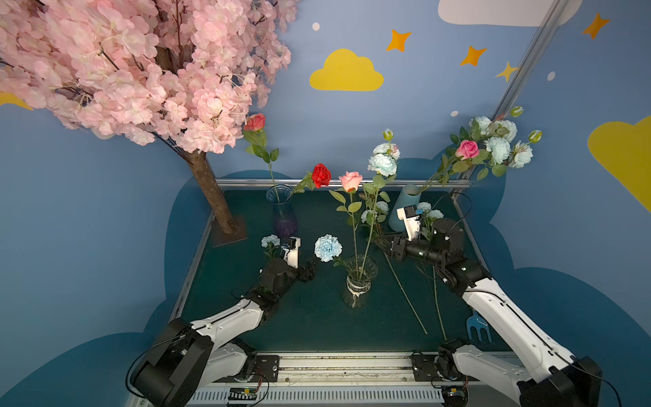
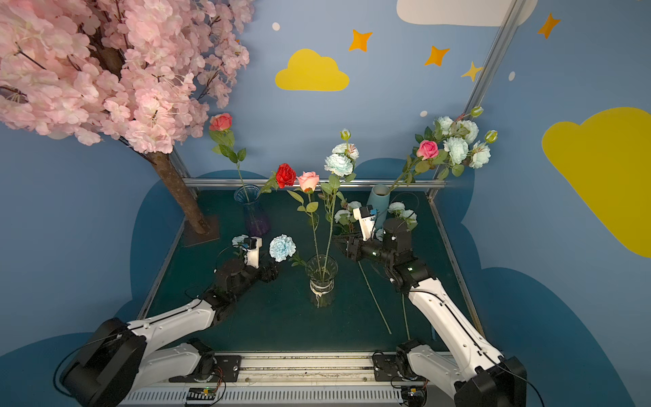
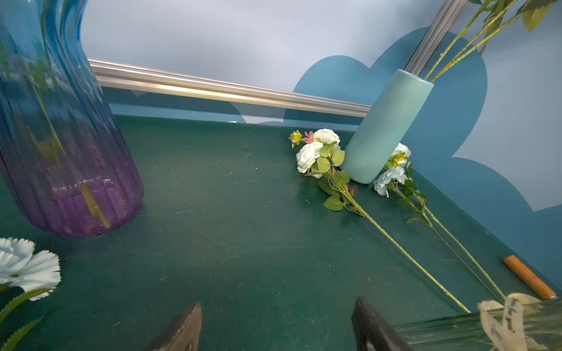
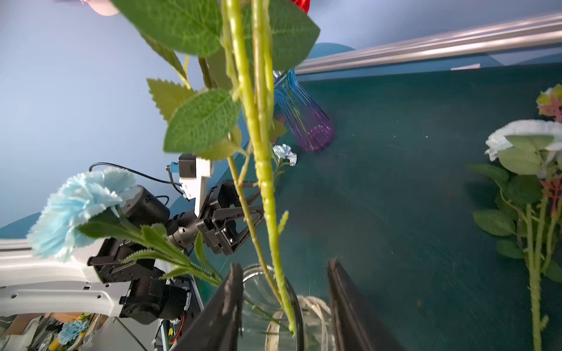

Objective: Pick out blue flowers from the vase
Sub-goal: Pick up the flower from the vase.

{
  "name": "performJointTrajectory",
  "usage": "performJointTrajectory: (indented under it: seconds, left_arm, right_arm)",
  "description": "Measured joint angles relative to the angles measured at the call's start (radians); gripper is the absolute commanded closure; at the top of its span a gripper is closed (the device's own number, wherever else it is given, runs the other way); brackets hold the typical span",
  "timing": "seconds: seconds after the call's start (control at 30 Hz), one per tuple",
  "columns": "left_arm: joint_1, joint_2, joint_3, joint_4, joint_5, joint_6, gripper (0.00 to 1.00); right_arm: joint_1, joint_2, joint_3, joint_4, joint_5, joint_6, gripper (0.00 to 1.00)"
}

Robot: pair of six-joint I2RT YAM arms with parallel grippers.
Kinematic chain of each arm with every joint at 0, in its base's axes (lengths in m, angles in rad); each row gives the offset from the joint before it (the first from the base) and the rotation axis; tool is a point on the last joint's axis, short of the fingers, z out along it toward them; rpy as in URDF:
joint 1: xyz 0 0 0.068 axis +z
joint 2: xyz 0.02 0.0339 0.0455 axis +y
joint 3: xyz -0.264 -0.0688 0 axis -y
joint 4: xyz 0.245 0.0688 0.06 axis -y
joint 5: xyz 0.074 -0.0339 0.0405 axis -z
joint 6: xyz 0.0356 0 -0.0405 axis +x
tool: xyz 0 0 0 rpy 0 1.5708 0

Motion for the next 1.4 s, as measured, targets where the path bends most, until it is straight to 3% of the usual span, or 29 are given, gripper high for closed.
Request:
performJointTrajectory:
  seconds: [0.27,0.63,0.97,1.2,1.4]
  left_arm:
    - [0.002,0.002,0.001,0.000,0.014,0.000,0.19]
    - [0.002,0.002,0.001,0.000,0.019,0.000,0.19]
    - [0.005,0.002,0.001,0.000,0.023,0.000,0.19]
    - [0.005,0.002,0.001,0.000,0.023,0.000,0.19]
    - [0.005,-0.049,-0.001,-0.007,0.022,-0.001,0.19]
  right_arm:
    - [0.002,0.071,0.008,0.136,-0.025,0.042,0.61]
    - [0.029,0.093,0.008,0.207,-0.049,0.076,0.87]
    - [0.037,0.063,0.008,0.204,-0.037,0.067,1.00]
    - [0.040,0.053,0.057,0.143,-0.032,0.045,1.00]
    - [0.042,0.055,0.237,0.027,-0.018,0.000,1.00]
